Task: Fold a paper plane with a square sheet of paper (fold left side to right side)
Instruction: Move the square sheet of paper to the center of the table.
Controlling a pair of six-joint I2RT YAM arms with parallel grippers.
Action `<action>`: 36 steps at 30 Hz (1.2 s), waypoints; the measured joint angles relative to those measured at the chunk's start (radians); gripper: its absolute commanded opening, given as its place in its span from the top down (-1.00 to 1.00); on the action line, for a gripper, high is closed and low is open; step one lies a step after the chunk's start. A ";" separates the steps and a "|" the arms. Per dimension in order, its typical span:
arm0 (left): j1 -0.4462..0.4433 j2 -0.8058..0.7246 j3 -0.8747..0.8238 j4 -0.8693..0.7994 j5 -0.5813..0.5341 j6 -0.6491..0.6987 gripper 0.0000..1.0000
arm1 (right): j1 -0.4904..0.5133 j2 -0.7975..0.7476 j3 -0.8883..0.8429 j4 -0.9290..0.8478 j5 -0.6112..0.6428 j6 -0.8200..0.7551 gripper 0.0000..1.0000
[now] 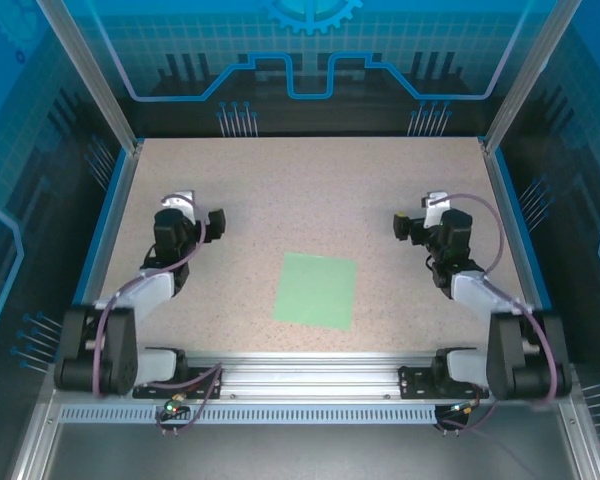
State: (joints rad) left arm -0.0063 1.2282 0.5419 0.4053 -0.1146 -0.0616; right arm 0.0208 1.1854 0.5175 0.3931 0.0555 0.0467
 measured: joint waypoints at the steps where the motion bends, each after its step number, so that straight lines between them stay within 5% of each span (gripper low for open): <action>1: -0.003 -0.035 0.025 -0.041 0.000 -0.019 -0.97 | 0.000 -0.049 0.017 -0.047 0.007 0.016 -0.99; 7: -0.058 -0.095 0.290 -0.416 0.041 -0.189 -0.97 | 0.000 -0.304 0.110 -0.373 0.015 0.202 -1.00; 12: -0.249 0.002 0.415 -0.705 0.090 -0.253 -0.89 | 0.040 -0.367 0.117 -0.622 -0.031 0.362 -0.99; 17: -0.452 0.133 0.467 -0.911 0.090 -0.250 -0.67 | 0.180 -0.380 0.085 -0.770 -0.038 0.457 -0.99; 25: -0.582 0.314 0.502 -1.029 0.062 -0.254 -0.34 | 0.370 -0.435 -0.037 -0.842 0.025 0.541 -1.00; 36: -0.680 0.602 0.704 -1.048 0.053 -0.251 0.13 | 0.414 -0.467 -0.079 -0.857 0.092 0.578 -1.00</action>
State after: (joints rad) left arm -0.6865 1.8305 1.2457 -0.6426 -0.0620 -0.3130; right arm 0.4343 0.7189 0.4389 -0.4637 0.1471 0.6250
